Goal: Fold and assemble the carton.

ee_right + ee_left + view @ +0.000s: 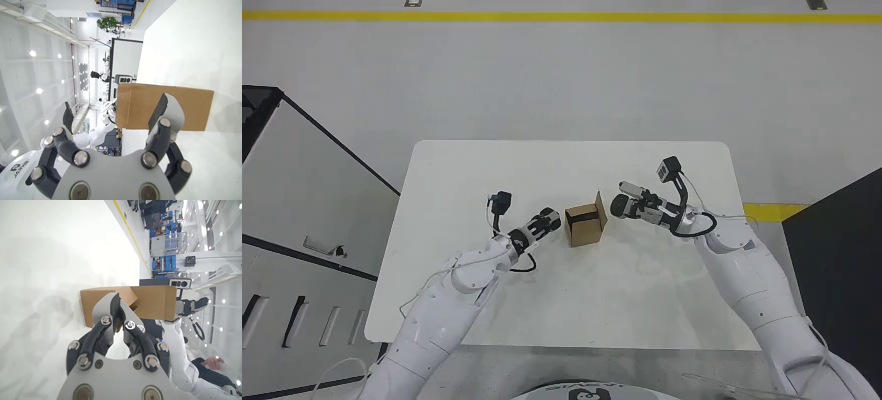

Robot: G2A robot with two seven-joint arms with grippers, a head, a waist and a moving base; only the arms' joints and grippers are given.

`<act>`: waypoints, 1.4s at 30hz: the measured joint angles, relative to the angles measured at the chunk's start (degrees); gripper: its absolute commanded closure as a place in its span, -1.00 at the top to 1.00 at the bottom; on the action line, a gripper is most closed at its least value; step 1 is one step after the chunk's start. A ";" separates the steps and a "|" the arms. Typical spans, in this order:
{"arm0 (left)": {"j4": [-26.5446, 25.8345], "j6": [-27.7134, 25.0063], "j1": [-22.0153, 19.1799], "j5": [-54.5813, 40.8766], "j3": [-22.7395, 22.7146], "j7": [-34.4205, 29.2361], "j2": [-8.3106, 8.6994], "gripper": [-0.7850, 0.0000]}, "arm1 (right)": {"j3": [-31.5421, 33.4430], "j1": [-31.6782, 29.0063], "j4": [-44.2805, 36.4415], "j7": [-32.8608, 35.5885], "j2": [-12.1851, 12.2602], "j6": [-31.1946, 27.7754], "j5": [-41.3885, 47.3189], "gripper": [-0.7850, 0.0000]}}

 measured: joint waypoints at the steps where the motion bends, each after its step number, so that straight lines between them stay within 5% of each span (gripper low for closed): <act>1: 0.04 0.00 0.01 0.00 0.00 0.01 0.00 -1.00 | 0.00 0.00 0.00 0.00 0.00 0.00 0.00 1.00; 10: -2.50 13.55 -1.13 9.51 2.47 2.84 -0.30 -1.00 | 0.00 0.00 0.00 0.00 0.00 0.00 0.00 1.00; 42: -1.09 20.15 -3.79 12.80 8.93 5.41 -2.81 -1.00 | 0.00 0.00 0.00 0.00 0.00 0.00 0.00 1.00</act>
